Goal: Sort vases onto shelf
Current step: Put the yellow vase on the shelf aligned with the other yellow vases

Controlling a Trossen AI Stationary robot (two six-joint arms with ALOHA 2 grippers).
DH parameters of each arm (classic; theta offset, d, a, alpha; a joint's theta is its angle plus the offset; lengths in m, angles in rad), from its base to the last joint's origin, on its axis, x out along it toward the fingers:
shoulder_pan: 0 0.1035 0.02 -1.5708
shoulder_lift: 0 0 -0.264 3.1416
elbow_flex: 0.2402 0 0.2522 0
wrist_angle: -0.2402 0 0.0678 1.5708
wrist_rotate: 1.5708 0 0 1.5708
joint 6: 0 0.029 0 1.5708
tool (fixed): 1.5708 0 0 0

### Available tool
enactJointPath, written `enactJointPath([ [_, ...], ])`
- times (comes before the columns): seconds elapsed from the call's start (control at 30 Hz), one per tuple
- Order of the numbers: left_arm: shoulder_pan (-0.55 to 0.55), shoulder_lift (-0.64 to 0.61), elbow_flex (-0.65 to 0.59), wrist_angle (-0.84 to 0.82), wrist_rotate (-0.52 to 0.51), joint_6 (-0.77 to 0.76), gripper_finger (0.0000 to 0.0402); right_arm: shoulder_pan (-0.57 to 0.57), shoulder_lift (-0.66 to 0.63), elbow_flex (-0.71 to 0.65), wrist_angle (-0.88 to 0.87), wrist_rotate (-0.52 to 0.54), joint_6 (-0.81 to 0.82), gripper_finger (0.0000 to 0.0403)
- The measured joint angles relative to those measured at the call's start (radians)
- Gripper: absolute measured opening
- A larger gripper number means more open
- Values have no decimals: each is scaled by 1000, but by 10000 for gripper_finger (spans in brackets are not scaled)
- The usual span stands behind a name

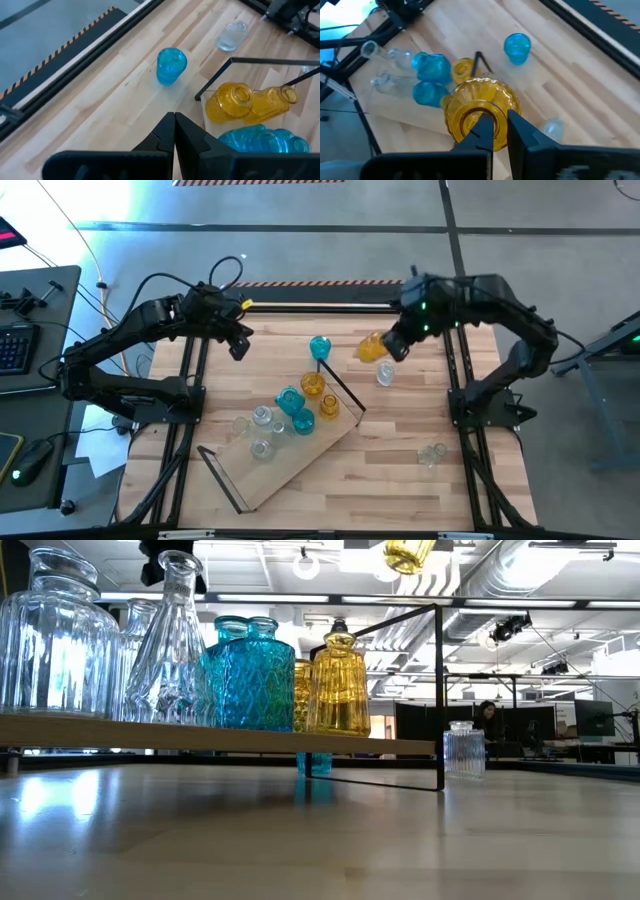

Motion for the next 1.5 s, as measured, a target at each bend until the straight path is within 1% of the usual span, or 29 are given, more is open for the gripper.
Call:
enactJointPath([
  [0.07,0,0,0,12,0,-1,0,67,5,-13,16,28,60,4],
  [0.2,0,0,0,19,0,-1,0,186,48,-28,44,51,168,4],
  [0.33,0,0,0,19,0,14,0,266,120,-29,66,56,249,4],
  [0.43,-1,0,0,21,0,31,0,300,180,-29,89,26,289,4],
  [0.6,-1,0,0,23,0,76,0,335,268,-29,95,-21,345,4],
  [0.77,-1,0,0,22,0,92,0,361,334,-29,96,-20,398,4],
  [1.07,-1,0,0,22,0,52,0,378,435,-29,62,0,413,4],
  [1.2,-2,0,0,18,4,-6,0,379,470,-29,41,1,389,4],
  [1.33,-4,-3,0,-8,47,-58,0,384,484,-29,47,19,375,4],
  [1.5,-30,-7,-1,-49,80,-73,0,399,484,-29,49,65,371,4],
])
